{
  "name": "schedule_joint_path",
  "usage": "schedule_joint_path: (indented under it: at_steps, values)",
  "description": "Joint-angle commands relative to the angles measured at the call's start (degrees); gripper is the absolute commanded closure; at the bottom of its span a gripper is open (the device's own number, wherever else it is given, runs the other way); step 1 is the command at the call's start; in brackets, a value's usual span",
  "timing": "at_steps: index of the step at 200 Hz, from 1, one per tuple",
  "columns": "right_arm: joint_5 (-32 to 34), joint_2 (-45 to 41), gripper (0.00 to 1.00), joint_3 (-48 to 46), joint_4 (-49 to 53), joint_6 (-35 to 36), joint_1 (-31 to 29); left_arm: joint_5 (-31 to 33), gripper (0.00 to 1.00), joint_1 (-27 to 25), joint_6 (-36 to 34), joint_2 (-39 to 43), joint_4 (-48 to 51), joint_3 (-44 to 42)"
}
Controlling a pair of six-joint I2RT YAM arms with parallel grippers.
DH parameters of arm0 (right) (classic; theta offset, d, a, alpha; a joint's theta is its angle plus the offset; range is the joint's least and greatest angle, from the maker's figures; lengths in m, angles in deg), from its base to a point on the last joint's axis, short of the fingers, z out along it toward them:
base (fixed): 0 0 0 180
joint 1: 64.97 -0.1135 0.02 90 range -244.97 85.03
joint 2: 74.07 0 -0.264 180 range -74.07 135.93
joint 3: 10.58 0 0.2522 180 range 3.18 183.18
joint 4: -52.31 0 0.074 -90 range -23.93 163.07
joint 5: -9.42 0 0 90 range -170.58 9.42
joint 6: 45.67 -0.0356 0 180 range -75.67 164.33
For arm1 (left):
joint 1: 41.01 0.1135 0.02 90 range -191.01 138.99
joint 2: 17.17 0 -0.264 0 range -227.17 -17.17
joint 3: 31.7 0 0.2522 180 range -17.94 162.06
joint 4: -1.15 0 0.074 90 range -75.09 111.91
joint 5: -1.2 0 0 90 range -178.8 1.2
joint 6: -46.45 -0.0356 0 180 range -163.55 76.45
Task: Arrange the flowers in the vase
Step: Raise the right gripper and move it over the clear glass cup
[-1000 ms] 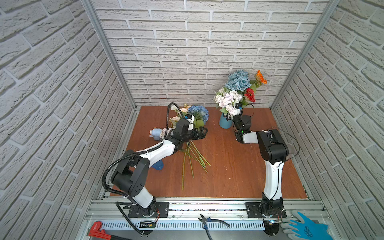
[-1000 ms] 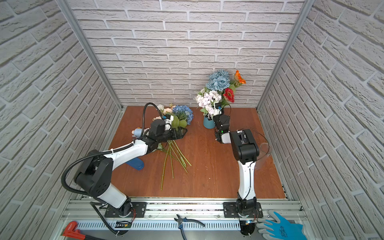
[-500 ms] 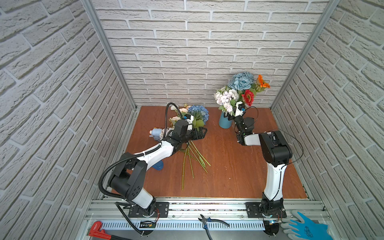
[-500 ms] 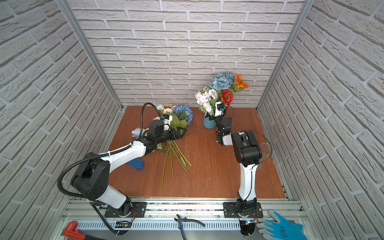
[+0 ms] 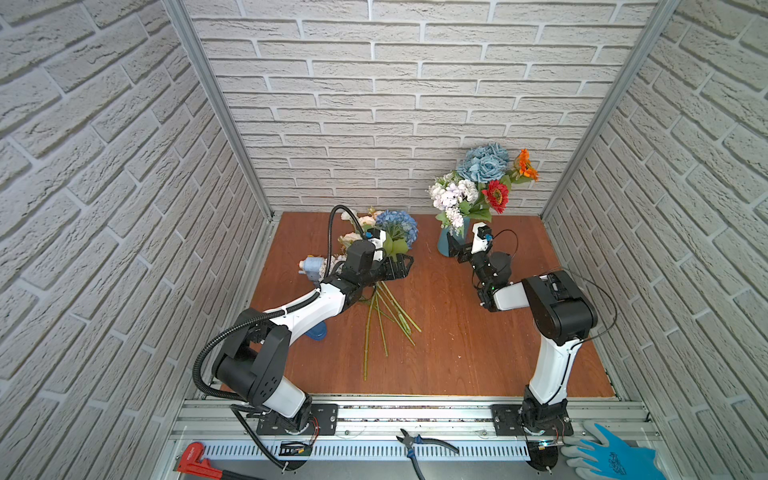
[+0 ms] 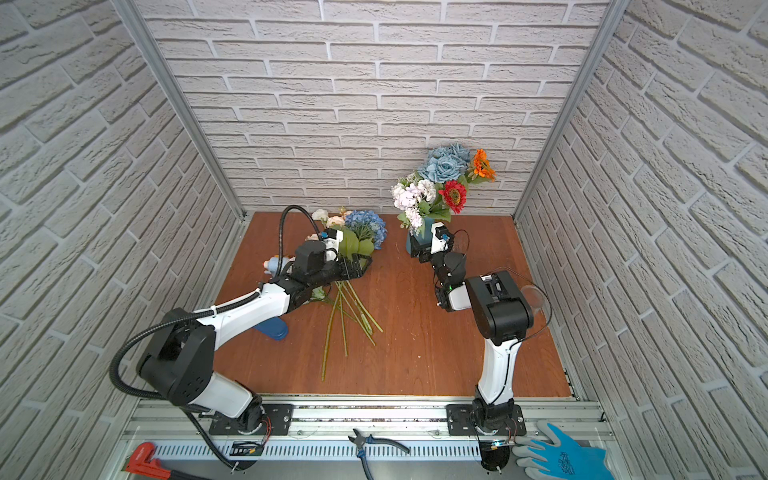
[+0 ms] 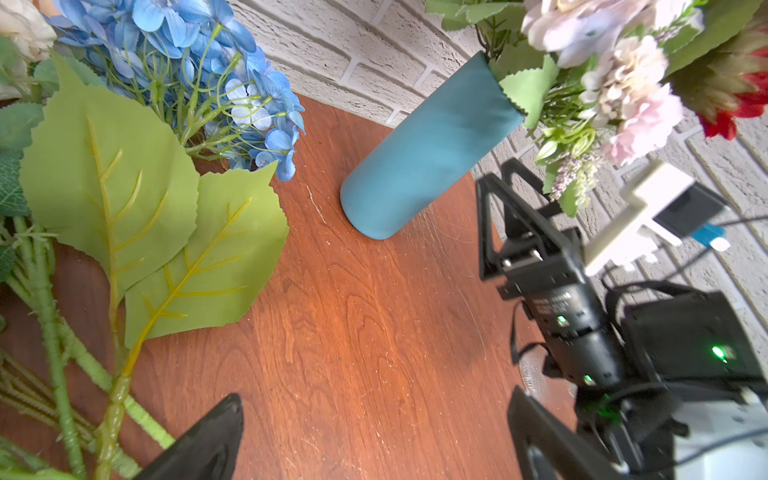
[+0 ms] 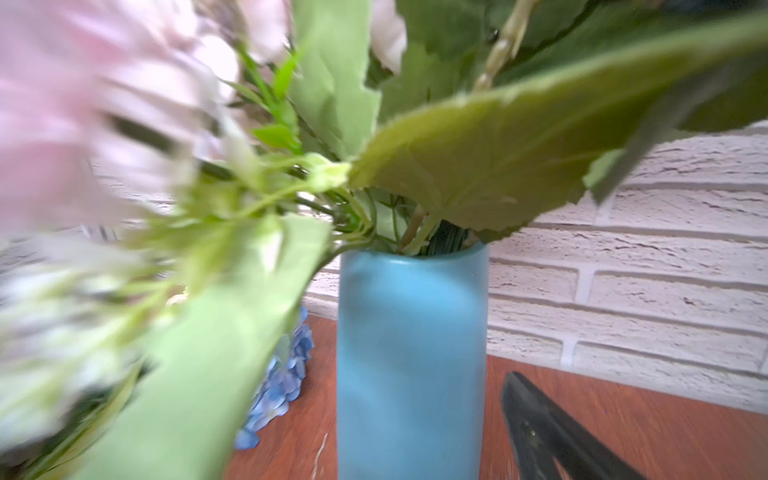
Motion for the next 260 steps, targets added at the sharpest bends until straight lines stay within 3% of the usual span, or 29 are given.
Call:
schedule_joint_path:
  at_steps: [1,33,51,72,101,128,157,181,219,260]
  values:
    - [2.2,-4.5,0.01,-4.6,-3.2,-2.8,-1.3,-0.9,0.02,0.9,-0.9,0.1,-5.1,-0.6]
    - [4.9,-11.2,0.01,-13.2,-2.6,-6.6,-3.4,-1.5,0.02,1.8,-0.6,0.6,-6.3,-1.5]
    - [7.1,-18.4,0.01,-16.3,4.5,-6.1,-6.2,-1.7,0.02,2.9,-0.6,1.8,-6.3,-2.4]
    - [9.4,-30.7,0.01,-15.1,27.1,-6.2,-8.2,-1.9,0.02,4.7,-0.9,3.9,-6.0,-4.0]
    - [15.8,-45.6,0.01,-4.8,68.9,-9.8,-8.3,-2.1,0.02,6.8,-2.0,6.6,-5.0,-6.2]
    - [27.3,-49.1,0.01,8.0,99.6,-14.4,-8.1,-3.0,0.02,7.7,-3.2,7.0,-4.2,-6.6]
    - [35.3,-48.7,0.0,19.1,120.3,-16.2,-7.0,-4.4,0.02,7.8,-3.5,6.2,-5.2,-6.4]
    - [41.2,-51.7,0.0,23.5,127.9,-15.8,-2.8,-5.4,0.02,7.8,-3.4,6.2,-6.3,-6.9]
    - [42.6,-57.0,0.0,22.3,128.7,-11.6,9.7,-5.6,0.02,7.8,-3.1,6.1,-8.3,-8.9]
    - [34.4,-55.5,0.0,22.4,129.0,-10.1,21.7,-6.9,0.02,7.9,-2.7,4.7,-9.9,-9.3]
